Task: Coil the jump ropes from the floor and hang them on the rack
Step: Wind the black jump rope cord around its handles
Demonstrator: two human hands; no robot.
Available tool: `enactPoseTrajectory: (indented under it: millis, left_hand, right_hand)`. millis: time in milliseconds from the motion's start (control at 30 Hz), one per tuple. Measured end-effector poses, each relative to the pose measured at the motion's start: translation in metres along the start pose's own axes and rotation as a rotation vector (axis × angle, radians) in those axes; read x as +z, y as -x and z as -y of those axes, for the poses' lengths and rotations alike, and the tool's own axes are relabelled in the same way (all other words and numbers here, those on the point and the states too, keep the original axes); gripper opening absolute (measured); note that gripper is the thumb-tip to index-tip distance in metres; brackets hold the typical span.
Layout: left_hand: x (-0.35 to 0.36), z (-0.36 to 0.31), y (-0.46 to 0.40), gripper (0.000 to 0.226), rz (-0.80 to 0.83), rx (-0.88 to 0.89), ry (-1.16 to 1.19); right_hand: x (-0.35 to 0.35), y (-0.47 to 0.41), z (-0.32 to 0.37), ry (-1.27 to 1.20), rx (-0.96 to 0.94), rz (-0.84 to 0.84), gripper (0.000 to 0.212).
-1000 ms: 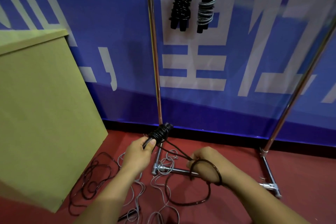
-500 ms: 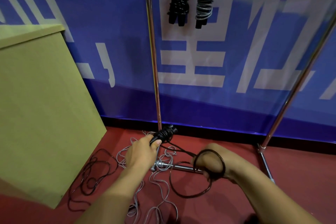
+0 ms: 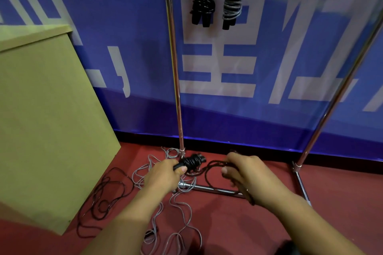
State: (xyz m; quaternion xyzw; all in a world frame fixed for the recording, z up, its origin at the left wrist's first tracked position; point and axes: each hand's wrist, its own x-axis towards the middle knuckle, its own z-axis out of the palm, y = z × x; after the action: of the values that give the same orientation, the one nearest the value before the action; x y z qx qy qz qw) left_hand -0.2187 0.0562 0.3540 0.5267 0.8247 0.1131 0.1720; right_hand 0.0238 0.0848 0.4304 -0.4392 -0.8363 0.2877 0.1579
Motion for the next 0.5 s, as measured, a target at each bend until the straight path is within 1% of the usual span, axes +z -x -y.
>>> enactPoseTrajectory:
  millis: [33,67,100,167,267,333,400,500]
  left_hand:
    - [0.001,0.0,0.001,0.023,0.085,0.036,-0.026]
    - [0.002,0.0,0.002,0.023,0.174,0.08,-0.036]
    - [0.002,0.0,0.004,0.023,0.263,0.129,-0.026]
    - [0.0,-0.002,0.01,0.022,0.398,0.227,0.013]
    - [-0.002,-0.006,0.017,0.019,0.534,0.372,0.089]
    - [-0.003,-0.011,0.024,0.019,0.655,0.416,0.163]
    - [-0.004,-0.016,0.033,0.021,0.774,0.467,0.289]
    - [-0.015,-0.022,0.047,0.019,0.894,0.55,0.537]
  right_hand:
    - [0.001,0.0,0.0,0.097,-0.065,-0.008,0.02]
    - [0.002,0.0,0.0,0.144,-0.127,-0.04,0.018]
    - [0.002,-0.002,-0.001,0.16,-0.174,-0.089,0.015]
    - [0.001,-0.004,-0.001,0.166,-0.21,-0.169,0.009]
    - [0.0,-0.008,-0.003,0.18,-0.182,-0.248,0.017]
    - [0.0,-0.01,-0.005,0.192,-0.162,-0.283,0.021]
    - [0.002,-0.013,-0.009,0.191,-0.137,-0.295,0.023]
    - [0.004,-0.018,-0.02,0.117,-0.082,-0.281,0.023]
